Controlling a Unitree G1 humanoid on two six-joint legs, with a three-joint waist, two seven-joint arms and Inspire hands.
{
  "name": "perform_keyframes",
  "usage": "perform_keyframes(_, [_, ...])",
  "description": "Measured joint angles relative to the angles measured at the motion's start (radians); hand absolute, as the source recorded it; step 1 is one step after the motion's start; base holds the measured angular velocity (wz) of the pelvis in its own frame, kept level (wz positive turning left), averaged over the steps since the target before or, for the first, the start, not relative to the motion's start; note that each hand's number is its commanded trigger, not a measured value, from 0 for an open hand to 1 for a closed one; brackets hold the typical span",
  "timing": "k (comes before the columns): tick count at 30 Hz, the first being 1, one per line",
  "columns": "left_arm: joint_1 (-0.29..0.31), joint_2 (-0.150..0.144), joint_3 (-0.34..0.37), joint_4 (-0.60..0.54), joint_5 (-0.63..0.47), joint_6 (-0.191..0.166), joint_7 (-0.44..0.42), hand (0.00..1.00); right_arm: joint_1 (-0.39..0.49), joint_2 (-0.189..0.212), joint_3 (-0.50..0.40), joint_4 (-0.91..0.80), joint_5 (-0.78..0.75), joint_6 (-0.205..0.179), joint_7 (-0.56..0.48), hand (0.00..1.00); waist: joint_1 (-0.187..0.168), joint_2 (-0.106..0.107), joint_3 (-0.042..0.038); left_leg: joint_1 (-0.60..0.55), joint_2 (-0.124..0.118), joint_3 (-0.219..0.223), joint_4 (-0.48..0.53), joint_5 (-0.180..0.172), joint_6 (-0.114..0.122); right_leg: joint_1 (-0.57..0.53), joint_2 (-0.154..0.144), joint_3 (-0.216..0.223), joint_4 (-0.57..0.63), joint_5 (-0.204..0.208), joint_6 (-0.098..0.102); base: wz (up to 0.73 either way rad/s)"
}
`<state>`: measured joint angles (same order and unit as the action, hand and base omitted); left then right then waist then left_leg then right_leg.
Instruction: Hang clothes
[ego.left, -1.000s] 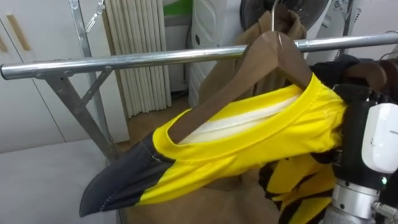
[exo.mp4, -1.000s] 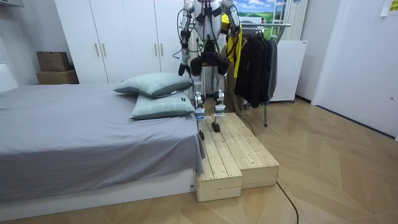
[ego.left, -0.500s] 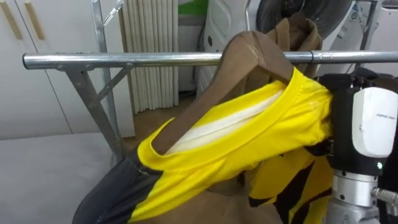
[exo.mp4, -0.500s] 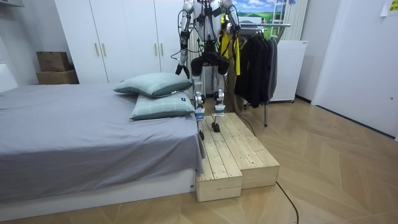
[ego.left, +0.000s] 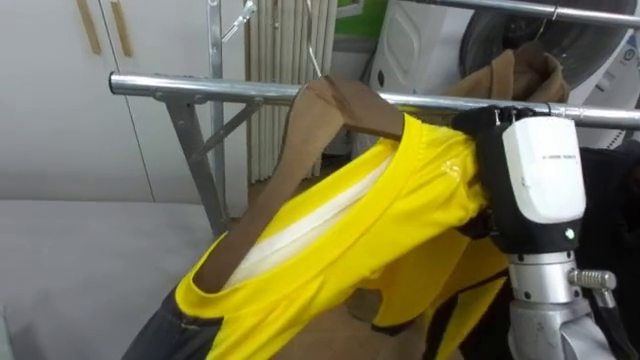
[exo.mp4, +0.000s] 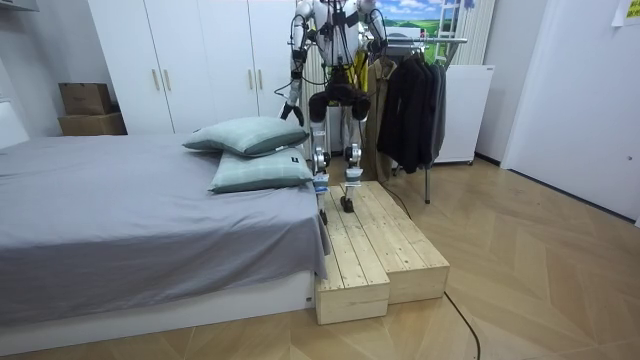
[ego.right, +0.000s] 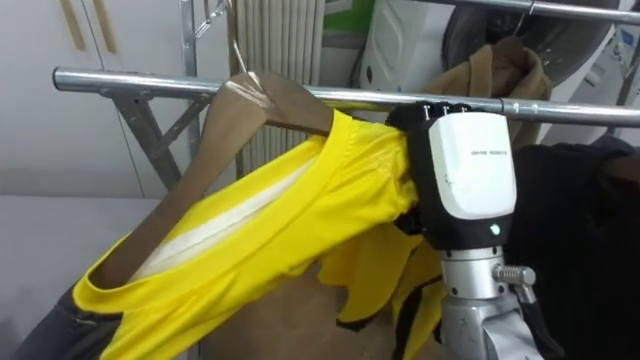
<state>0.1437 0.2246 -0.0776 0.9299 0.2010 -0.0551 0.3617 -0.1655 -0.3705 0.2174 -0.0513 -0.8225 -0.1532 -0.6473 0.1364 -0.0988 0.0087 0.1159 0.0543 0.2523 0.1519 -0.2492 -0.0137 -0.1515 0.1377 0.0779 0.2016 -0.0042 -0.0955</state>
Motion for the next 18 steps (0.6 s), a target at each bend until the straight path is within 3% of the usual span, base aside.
perform_keyframes(9, [-0.005,0.001,0.0,-0.029,0.0,-0.021,0.0,0.0,0.0,-0.001,0.028,0.007,0.01,-0.02,0.079,1.0,0.007,0.0,0.0001,-0.001,0.001,-0.024,0.006,0.001,0.0,0.002,-0.012,-0.021,-0.001,-0.004,-0.003,0.05])
perform_keyframes(15, [0.007,0.0,0.001,-0.035,0.01,-0.018,-0.003,0.0,0.0,-0.001,0.028,0.051,0.129,-0.018,0.129,1.0,0.007,0.0,0.0008,0.0,0.0,-0.026,0.007,0.001,0.0,0.005,-0.013,-0.023,-0.003,-0.005,-0.003,0.01])
perform_keyframes(18, [0.005,-0.006,0.0,-0.039,0.007,-0.018,-0.016,0.0,0.0,0.001,0.028,0.098,0.14,-0.02,0.149,1.0,0.005,0.009,0.0063,0.005,0.0,-0.039,0.007,0.001,-0.001,0.015,-0.016,-0.035,-0.005,-0.005,-0.003,0.12])
